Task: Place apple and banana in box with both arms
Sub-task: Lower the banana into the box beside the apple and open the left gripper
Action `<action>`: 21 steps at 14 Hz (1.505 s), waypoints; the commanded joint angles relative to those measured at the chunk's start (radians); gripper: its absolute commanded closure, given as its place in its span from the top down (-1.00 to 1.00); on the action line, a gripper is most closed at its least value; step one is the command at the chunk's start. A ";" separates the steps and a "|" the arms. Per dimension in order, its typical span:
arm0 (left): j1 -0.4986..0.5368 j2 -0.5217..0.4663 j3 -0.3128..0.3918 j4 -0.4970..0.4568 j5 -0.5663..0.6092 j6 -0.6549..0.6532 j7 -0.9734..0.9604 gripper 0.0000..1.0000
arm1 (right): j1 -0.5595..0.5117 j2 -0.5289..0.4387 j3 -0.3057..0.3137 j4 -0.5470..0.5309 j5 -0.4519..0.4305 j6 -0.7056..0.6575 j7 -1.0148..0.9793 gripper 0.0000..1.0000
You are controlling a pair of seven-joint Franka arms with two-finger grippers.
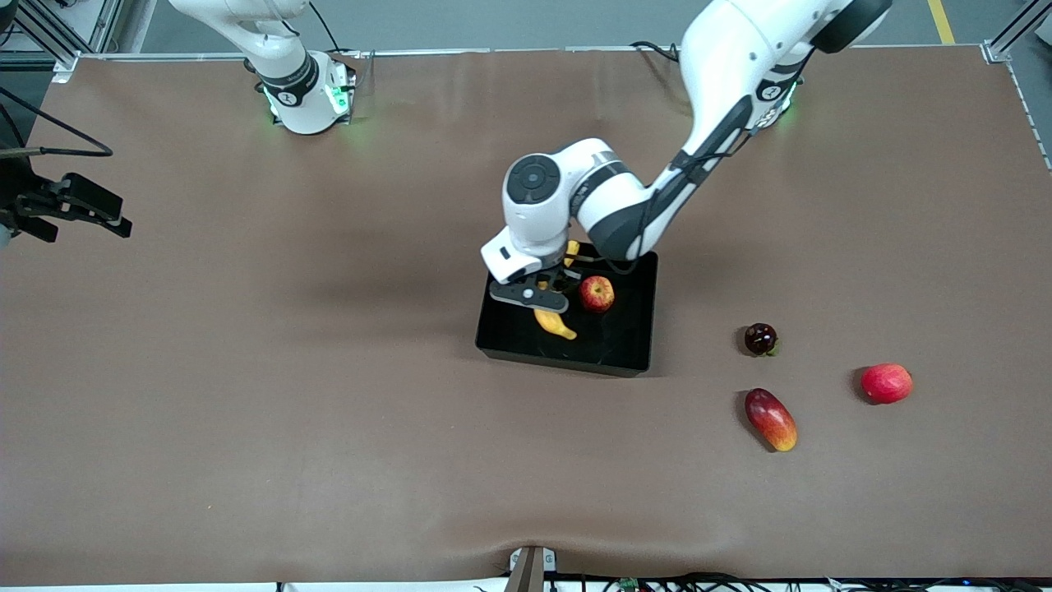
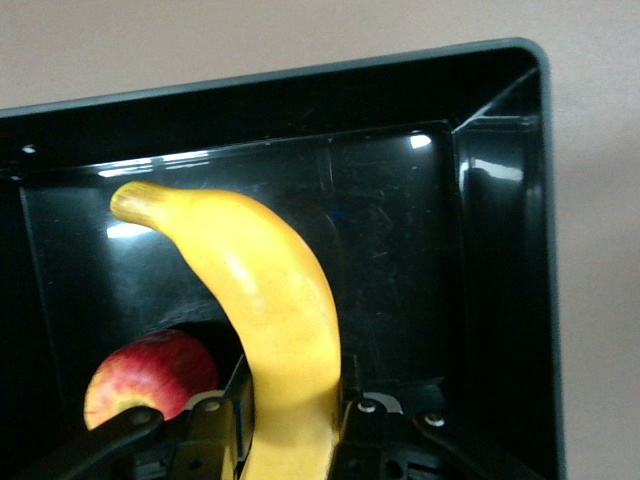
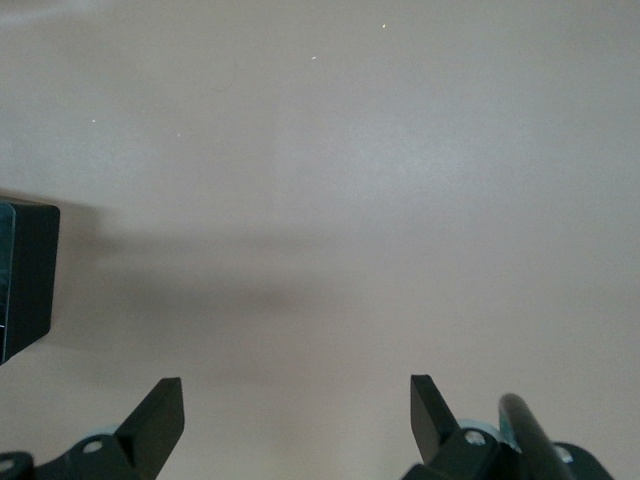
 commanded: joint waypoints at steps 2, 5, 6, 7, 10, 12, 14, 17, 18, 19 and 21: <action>-0.029 0.058 0.015 0.052 0.020 0.026 -0.005 -1.00 | -0.016 -0.026 0.009 -0.025 0.005 0.008 -0.018 1.00; -0.038 0.082 0.026 0.053 0.022 0.075 -0.002 -1.00 | -0.020 -0.026 0.009 -0.025 0.005 0.008 -0.019 1.00; -0.050 0.087 0.048 0.053 0.022 0.095 -0.002 -1.00 | -0.021 -0.026 0.009 -0.025 0.005 0.008 -0.019 1.00; -0.073 0.093 0.075 0.053 0.020 0.119 -0.004 -1.00 | -0.021 -0.026 0.009 -0.025 0.005 0.008 -0.019 1.00; -0.107 0.132 0.118 0.051 0.022 0.181 -0.019 -1.00 | -0.020 -0.028 0.009 -0.025 0.005 0.006 -0.019 1.00; -0.107 0.151 0.123 0.051 0.022 0.201 -0.019 -1.00 | -0.021 -0.026 0.009 -0.025 0.005 0.006 -0.019 1.00; -0.107 0.164 0.127 0.051 0.022 0.201 -0.021 -1.00 | -0.021 -0.026 0.009 -0.024 0.005 0.005 -0.019 1.00; -0.104 0.167 0.131 0.049 0.022 0.201 -0.021 -0.78 | -0.027 -0.024 0.009 -0.024 0.005 0.005 -0.019 1.00; -0.100 0.167 0.131 0.048 0.022 0.201 -0.021 -0.25 | -0.030 -0.024 0.009 -0.024 0.006 0.005 -0.019 1.00; -0.081 0.162 0.131 0.048 0.022 0.201 -0.007 0.16 | -0.032 -0.024 0.009 -0.024 0.006 0.003 -0.019 1.00; -0.075 0.153 0.131 0.049 0.025 0.201 -0.011 1.00 | -0.033 -0.023 0.009 -0.024 0.008 0.003 -0.019 1.00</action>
